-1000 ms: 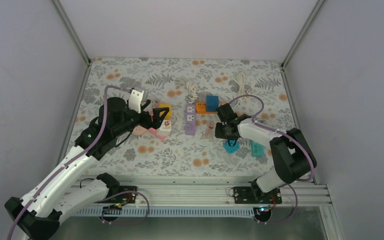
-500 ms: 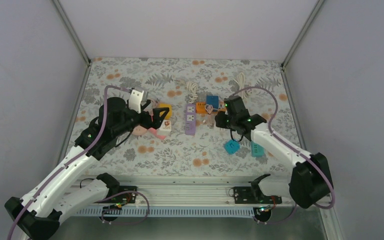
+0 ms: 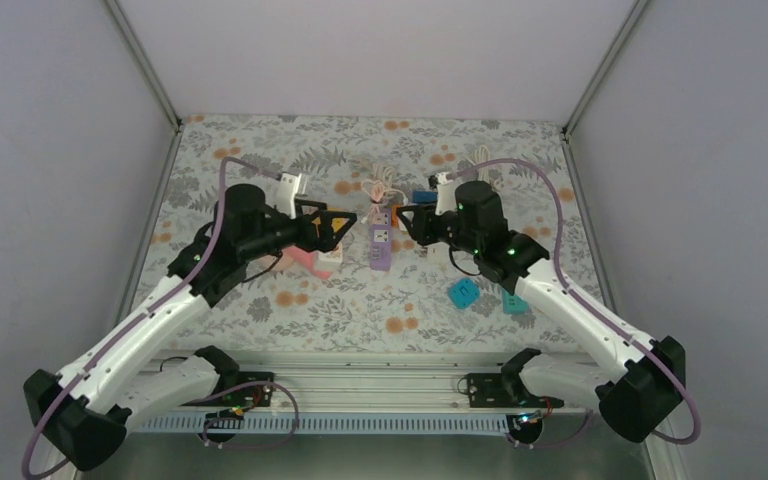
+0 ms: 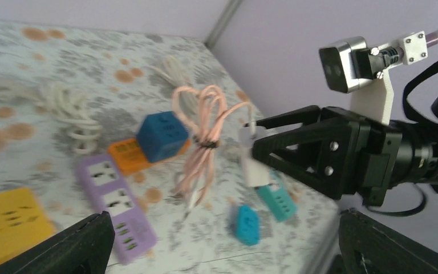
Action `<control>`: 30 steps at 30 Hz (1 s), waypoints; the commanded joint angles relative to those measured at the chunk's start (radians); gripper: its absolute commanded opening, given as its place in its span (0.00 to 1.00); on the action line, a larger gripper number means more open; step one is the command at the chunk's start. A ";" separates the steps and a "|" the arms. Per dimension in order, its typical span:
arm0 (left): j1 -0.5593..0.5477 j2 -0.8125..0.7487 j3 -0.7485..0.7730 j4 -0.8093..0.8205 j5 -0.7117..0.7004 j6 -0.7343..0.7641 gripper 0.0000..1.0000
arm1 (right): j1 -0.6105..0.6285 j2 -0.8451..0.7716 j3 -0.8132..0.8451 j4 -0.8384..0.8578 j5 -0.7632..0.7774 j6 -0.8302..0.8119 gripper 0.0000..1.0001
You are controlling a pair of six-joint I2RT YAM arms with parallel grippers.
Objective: Insert the plug
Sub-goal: Pick up the plug from the center of the board.
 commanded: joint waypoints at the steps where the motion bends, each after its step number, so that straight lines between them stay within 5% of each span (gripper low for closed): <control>1: -0.002 0.080 0.008 0.133 0.222 -0.118 0.95 | 0.077 -0.002 0.041 0.103 -0.052 -0.072 0.36; 17: -0.003 0.155 0.031 0.106 0.222 -0.149 0.65 | 0.241 0.098 0.097 0.149 0.039 -0.150 0.36; 20: -0.003 0.144 0.048 0.041 0.111 -0.130 0.66 | 0.241 0.101 0.097 0.151 0.078 -0.142 0.35; 24: -0.002 0.127 0.076 -0.063 -0.036 -0.097 0.87 | 0.242 0.103 0.100 0.129 0.185 -0.113 0.36; 30: -0.003 0.034 0.089 -0.062 -0.040 -0.042 0.85 | 0.242 0.109 0.105 0.103 0.253 -0.089 0.36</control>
